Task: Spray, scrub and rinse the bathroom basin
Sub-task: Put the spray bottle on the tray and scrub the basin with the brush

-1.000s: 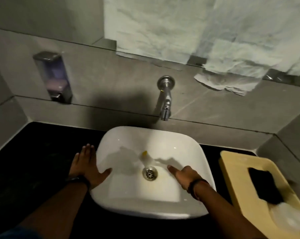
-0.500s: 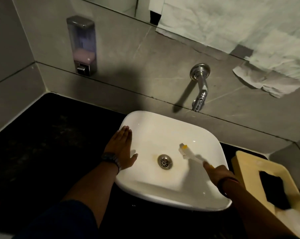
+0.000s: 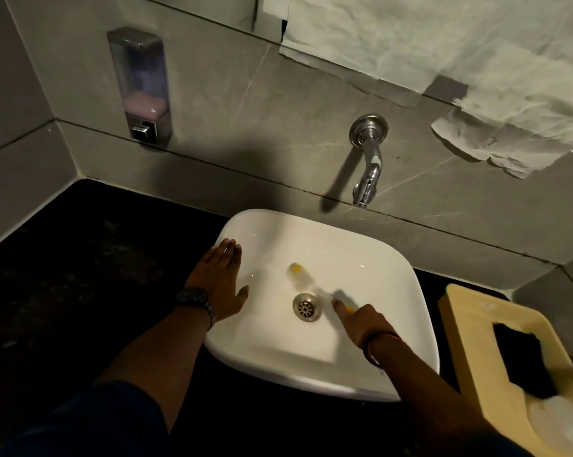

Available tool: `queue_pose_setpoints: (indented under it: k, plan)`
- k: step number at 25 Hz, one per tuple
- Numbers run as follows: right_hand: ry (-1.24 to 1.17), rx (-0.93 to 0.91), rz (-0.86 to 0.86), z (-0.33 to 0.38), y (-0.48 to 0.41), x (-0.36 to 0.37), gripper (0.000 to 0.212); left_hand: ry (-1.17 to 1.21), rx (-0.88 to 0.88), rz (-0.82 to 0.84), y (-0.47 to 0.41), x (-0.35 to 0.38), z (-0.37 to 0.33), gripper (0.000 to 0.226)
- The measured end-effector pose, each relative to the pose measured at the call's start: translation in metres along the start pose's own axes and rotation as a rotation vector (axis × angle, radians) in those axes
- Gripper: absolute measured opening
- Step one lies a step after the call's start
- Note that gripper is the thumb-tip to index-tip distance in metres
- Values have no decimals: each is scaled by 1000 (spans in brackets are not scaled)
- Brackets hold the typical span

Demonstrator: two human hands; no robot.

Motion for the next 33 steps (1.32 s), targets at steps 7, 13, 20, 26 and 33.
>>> queue_pose_setpoints:
  k: [7,13,20,26,33]
  plan:
    - [110,87,-118,-68,-8,-37,84,-24,13,10,-1,1,0,82]
    - [187,-37,268,-85,25,-13,73,-63,26,33,-2,1,-2,81]
    - [56,-68,-92,6,-9,-3,70,-52,26,18,-3,4,0,80]
    - [111,-93,-73,-27,-5,-8,73,-41,32,-1,-1,4,0,78]
    - [299,-34,295,-83,26,-11,75,-51,32,1,-3,4,0,78]
Point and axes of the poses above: each hand's wrist, its own y-axis away from the middle knuckle, its own x-axis out of the palm, z = x × y, the point moved 9 cm from there along -y, towards the middle knuckle, and after that the axes turned 9 degrees about y, right-handed, at the moved point
